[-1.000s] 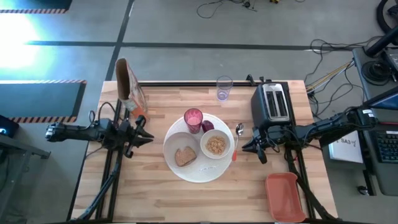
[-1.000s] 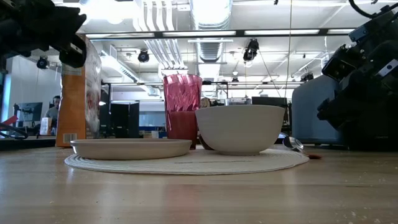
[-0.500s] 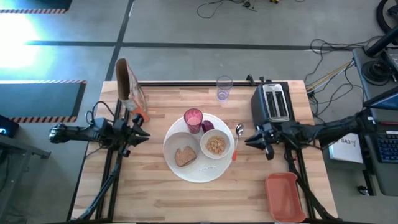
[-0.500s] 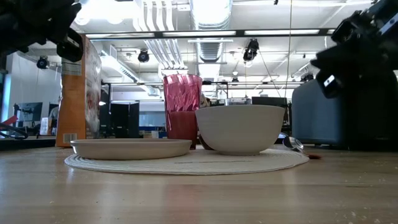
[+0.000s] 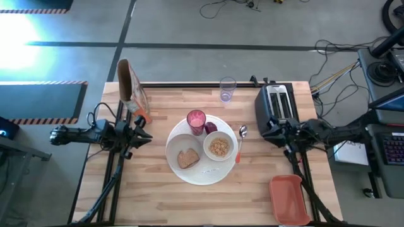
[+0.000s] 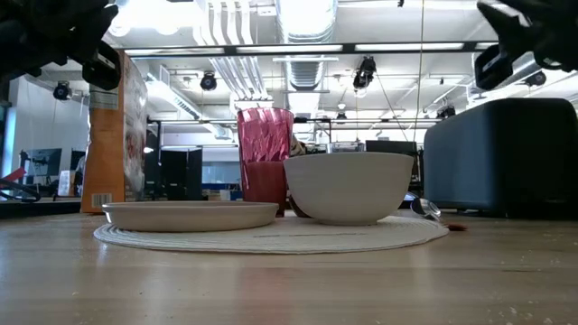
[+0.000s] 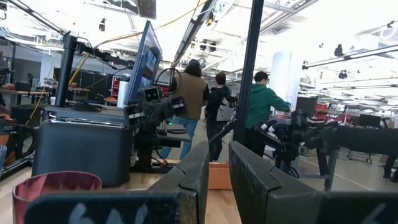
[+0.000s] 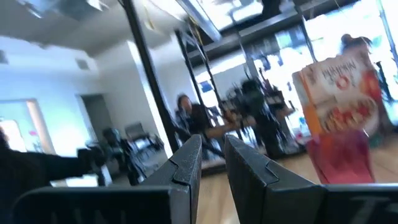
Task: Arrange a breakfast setting
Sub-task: Return to Home Position
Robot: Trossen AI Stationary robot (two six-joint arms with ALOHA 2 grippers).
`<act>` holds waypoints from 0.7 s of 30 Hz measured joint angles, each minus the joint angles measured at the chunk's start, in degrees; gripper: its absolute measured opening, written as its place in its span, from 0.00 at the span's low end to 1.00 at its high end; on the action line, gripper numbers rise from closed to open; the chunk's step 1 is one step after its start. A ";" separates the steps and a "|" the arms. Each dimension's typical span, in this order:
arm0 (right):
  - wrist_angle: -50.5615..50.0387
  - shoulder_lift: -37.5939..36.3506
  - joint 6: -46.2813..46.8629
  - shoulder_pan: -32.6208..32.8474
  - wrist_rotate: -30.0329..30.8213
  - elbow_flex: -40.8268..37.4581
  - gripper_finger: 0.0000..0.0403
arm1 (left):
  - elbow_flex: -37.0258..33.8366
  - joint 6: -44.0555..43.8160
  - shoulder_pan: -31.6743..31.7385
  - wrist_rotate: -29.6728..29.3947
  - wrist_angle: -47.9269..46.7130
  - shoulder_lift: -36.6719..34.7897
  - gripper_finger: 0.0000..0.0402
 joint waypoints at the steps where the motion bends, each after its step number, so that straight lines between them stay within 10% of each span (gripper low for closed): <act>1: 0.23 -0.62 0.00 0.02 -0.08 0.00 0.15 | 0.00 0.00 0.00 0.00 0.00 0.00 0.11; 21: -0.72 -7.89 0.02 0.00 -0.05 -0.04 0.15 | 0.00 0.00 -0.02 0.00 0.02 0.02 0.11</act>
